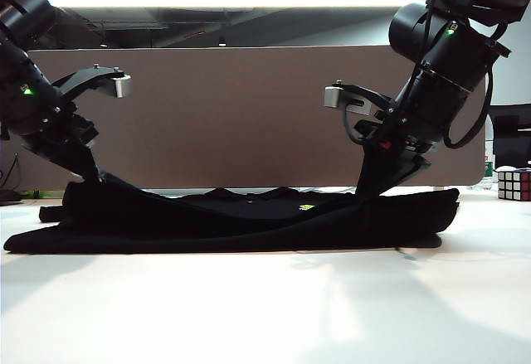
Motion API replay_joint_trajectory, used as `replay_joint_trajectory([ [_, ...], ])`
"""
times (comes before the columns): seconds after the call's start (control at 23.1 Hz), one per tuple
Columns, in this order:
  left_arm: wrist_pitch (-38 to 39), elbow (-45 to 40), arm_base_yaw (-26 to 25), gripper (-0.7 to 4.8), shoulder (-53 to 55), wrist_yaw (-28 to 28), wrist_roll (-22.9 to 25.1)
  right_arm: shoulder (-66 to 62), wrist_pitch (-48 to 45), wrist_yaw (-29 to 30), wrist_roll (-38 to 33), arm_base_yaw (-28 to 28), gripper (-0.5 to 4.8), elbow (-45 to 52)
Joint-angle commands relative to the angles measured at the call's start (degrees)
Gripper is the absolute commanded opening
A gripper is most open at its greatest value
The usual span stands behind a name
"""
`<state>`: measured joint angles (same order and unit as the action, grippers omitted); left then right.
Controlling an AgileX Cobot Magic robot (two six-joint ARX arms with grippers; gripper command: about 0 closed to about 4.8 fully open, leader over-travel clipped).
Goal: Fold the bottom side of the T-shirt horizontally towards the center, about one-third of the way, then fold the sleeve back towards the center, creating a straight line along the edge of the T-shirt, and finally fold the bottom of the T-shirt up towards the top, creating a neat rectangle.
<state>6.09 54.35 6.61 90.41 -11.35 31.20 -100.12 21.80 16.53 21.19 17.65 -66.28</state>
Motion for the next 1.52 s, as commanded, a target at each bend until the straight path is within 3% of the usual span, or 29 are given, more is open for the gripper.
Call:
replay_joint_trajectory([
  [0.04,-3.32,0.20,0.00,-0.06,-0.26,0.02,-0.70,0.35,-0.52,0.37,-0.22,0.07,-0.02,-0.31],
  [0.26,-6.62,0.20,0.00,-0.06,-0.26,0.17,-2.78,0.37,0.24,1.64,-0.22,0.07,0.00,-0.31],
  [0.43,-7.04,0.20,0.00,-0.06,-0.26,0.17,-2.80,0.35,0.24,1.88,-0.22,0.07,0.53,-0.31],
  [0.48,-7.04,0.20,0.00,-0.06,-0.26,0.17,-2.80,0.35,0.24,1.88,-0.22,0.07,0.52,-0.31],
  [0.56,-7.04,0.20,0.00,-0.06,-0.26,0.17,-2.80,0.35,0.22,1.86,-0.20,0.07,-0.08,-0.31],
  [0.69,-7.23,0.22,0.00,-0.06,-0.26,0.17,-2.82,0.35,0.28,2.10,-0.24,0.07,-0.08,-0.31],
  [0.74,-8.07,0.24,0.00,-0.06,-0.26,0.20,-3.80,0.35,0.26,3.80,-0.90,0.07,-0.01,-0.31],
  [0.87,-11.74,0.55,0.00,-0.06,-0.26,0.15,-8.31,0.35,-0.22,12.33,-4.09,0.15,1.15,-0.39],
  [0.95,-13.11,0.57,0.00,-0.06,-0.26,0.15,-8.59,0.35,-1.36,13.59,-4.72,1.16,1.17,-0.44],
  [1.08,-17.07,0.57,0.00,-0.06,-0.26,0.17,-11.23,0.33,-4.52,13.14,-4.70,4.94,1.17,-0.44],
  [1.26,-17.49,0.57,0.00,-0.06,-0.26,-0.07,-14.84,0.02,-12.17,5.18,-4.92,8.92,1.20,-0.42],
  [1.34,-17.49,0.57,0.00,-0.06,-0.26,-0.44,-15.63,-1.36,-15.91,2.89,-6.67,9.09,2.11,-0.42],
  [1.52,-17.55,0.59,0.00,-0.06,-0.26,-1.31,-15.82,-5.05,-16.96,2.49,-7.76,9.09,2.16,-0.42],
])
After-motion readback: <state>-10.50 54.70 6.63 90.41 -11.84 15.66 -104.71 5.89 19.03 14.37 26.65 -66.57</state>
